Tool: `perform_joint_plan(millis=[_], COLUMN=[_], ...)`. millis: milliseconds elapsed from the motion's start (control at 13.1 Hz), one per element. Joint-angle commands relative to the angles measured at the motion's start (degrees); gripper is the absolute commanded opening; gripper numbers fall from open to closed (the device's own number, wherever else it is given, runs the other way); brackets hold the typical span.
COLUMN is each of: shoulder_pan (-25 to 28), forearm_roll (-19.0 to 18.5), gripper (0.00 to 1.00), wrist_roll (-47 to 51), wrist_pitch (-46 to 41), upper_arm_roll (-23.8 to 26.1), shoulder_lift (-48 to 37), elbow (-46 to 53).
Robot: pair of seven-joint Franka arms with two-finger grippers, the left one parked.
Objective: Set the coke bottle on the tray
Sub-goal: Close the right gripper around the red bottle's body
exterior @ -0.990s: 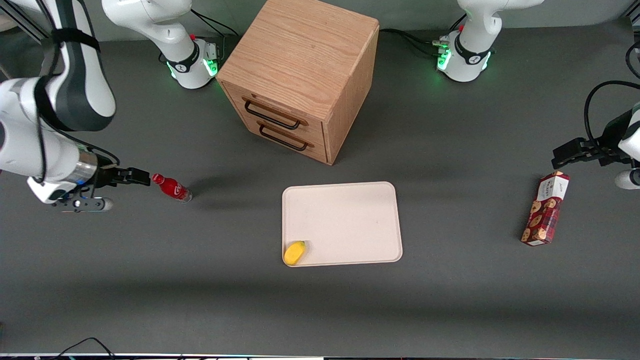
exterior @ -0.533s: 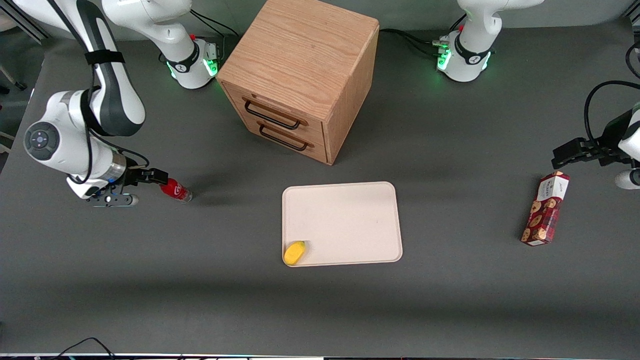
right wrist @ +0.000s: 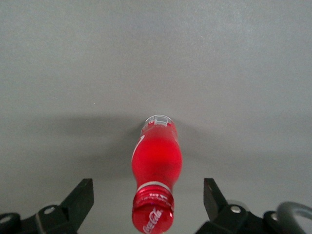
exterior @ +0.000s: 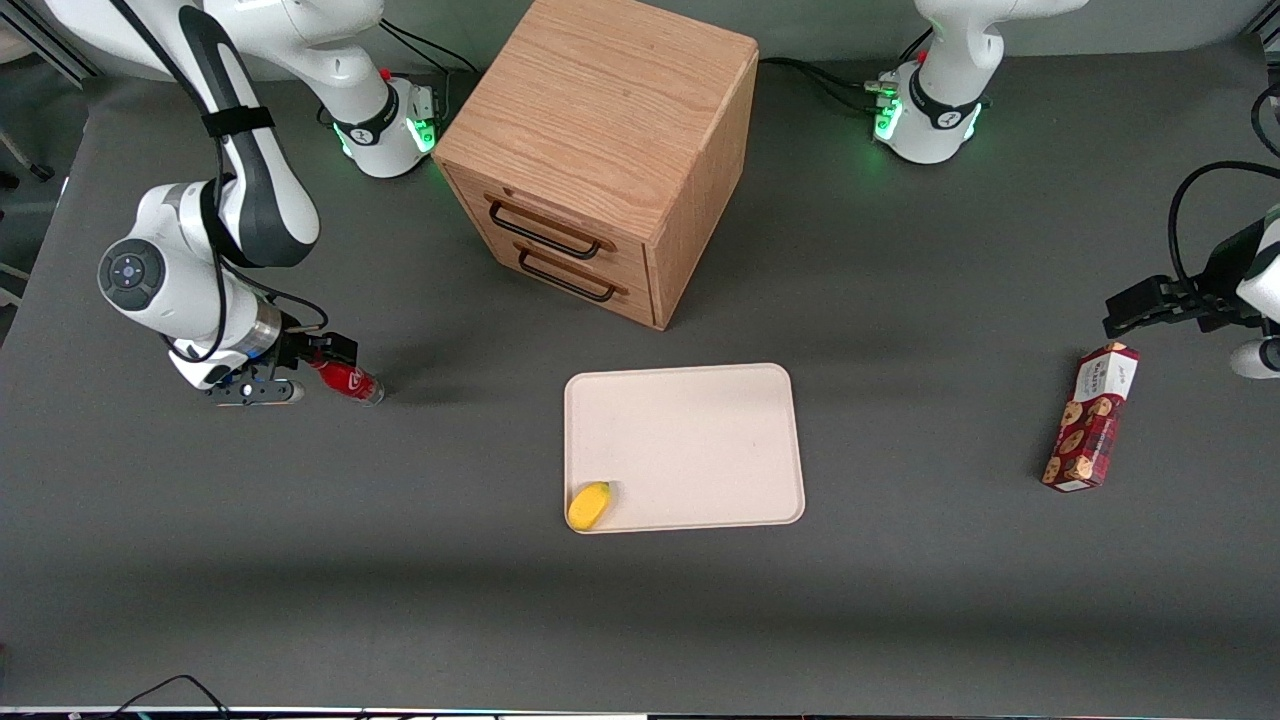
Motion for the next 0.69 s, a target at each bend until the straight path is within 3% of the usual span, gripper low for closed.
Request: perform_joint_plan(millis=[0,381,457,610], shoulder_pan=[0.04,-0.05,-0.05,-0.05], forearm_roll=[-0.94,-0.94,-0.94,-0.94], gripper=[1.00,0.82,0.75,0.50], wrist_roll=[1.33,1.33,1.33,1.24], wrist_pitch=[1.53,2.49,2.50,2.50], upper_arm_roll=[0.15,0.15,0.06,0.15], shoulder_lift=[-0.54,0.26,0.34,0.26], elbow=[-1.28,-1.37,-1.37,-1.19])
